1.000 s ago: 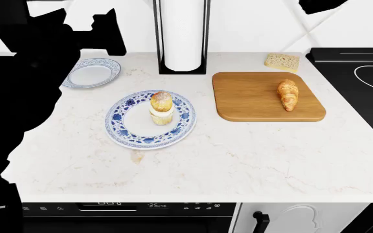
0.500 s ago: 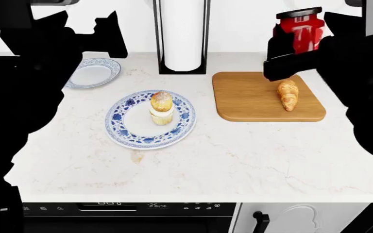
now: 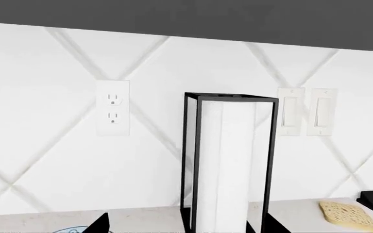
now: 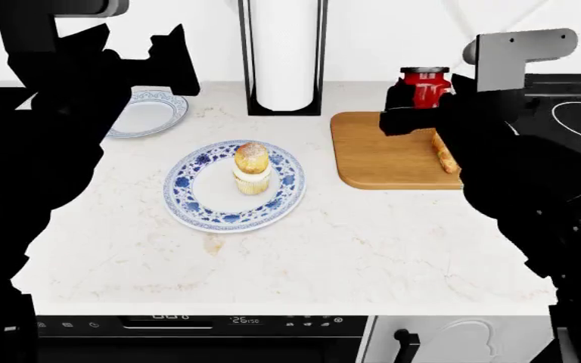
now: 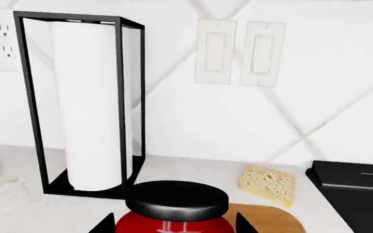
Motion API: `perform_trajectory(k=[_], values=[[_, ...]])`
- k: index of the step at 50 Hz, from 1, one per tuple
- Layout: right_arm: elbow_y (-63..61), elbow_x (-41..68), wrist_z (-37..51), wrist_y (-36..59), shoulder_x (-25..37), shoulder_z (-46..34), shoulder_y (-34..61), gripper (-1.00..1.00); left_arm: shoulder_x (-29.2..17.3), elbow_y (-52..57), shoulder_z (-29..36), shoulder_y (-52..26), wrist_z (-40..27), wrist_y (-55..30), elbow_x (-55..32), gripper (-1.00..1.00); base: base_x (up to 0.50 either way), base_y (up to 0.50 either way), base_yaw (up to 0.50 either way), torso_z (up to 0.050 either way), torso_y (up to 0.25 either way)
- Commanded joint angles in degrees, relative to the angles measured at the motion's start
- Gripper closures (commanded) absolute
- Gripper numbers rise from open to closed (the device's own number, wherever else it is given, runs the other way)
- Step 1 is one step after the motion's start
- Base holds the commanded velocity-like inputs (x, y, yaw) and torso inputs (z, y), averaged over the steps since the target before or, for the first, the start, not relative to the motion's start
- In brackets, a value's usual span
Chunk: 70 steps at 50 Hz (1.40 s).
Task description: From the different types of pastries on the counter, select a croissant and place it on the cutting board. Then retrieve a jar of jam from the cabinet and place it alongside the croissant on the cutting board.
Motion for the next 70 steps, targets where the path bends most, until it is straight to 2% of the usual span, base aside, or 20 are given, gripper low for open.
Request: perform_trajectory(k=[1,9,17,24,32,42,48,55,63,70], values=[[20.2,-10.1,-7.1,-13.3,-7.4,-3.4,2.0,1.00,0.0,-0.5,0.3,0.0,0.1,0.4,0.1,-1.00,0.00,0.00,0.00,0.000,0.000],[39.6,-15.4,-10.1,-21.4,-13.8,-5.8,8.0,1.00,0.0,-0.6,0.5,-0.3,0.0,0.3,0.1,-1.00,0.00,0.00,0.00,0.000,0.002],[64.5,-20.2,-14.3,-29.3,-21.2,-8.5,17.5,1.00,-0.2,-1.2,0.9,-0.1,0.6,1.2,0.6,-1.00,0.00,0.00,0.00,0.000,0.000],[73.7,-21.8,-15.6,-34.0,-23.7,-8.8,20.2,1.00,-0.2,-1.4,0.7,0.1,0.6,1.5,0.4,-1.00,0.00,0.00,0.00,0.000,0.000],[73.8,-23.3,-15.8,-34.3,-23.8,-8.0,19.4,1.00,-0.4,-0.6,1.1,0.7,0.9,3.1,1.3,-1.00,0.00,0.00,0.00,0.002,0.000],[73.3,-24.2,-15.7,-34.1,-23.7,-7.2,19.8,1.00,-0.8,0.2,1.9,1.1,0.5,4.2,2.7,-1.00,0.00,0.00,0.00,0.001,-0.225],[70.4,-24.0,-15.0,-32.6,-23.0,-7.0,19.5,1.00,-0.6,-0.9,1.3,0.9,0.4,3.7,1.9,-1.00,0.00,0.00,0.00,0.000,0.000],[59.4,-23.2,-12.8,-25.9,-20.3,-7.4,15.2,1.00,-0.7,-0.2,0.7,0.6,-0.5,2.6,1.0,-1.00,0.00,0.00,0.00,0.000,0.000],[37.4,-19.1,-8.3,-12.2,-13.9,-6.5,6.3,1.00,-0.6,0.1,0.7,0.5,-0.8,2.4,0.7,-1.00,0.00,0.00,0.00,0.000,0.000],[30.3,-17.3,-7.0,-7.8,-11.8,-6.4,2.5,1.00,-0.5,0.2,1.1,0.4,-0.9,2.5,0.7,-1.00,0.00,0.00,0.00,0.000,0.000]])
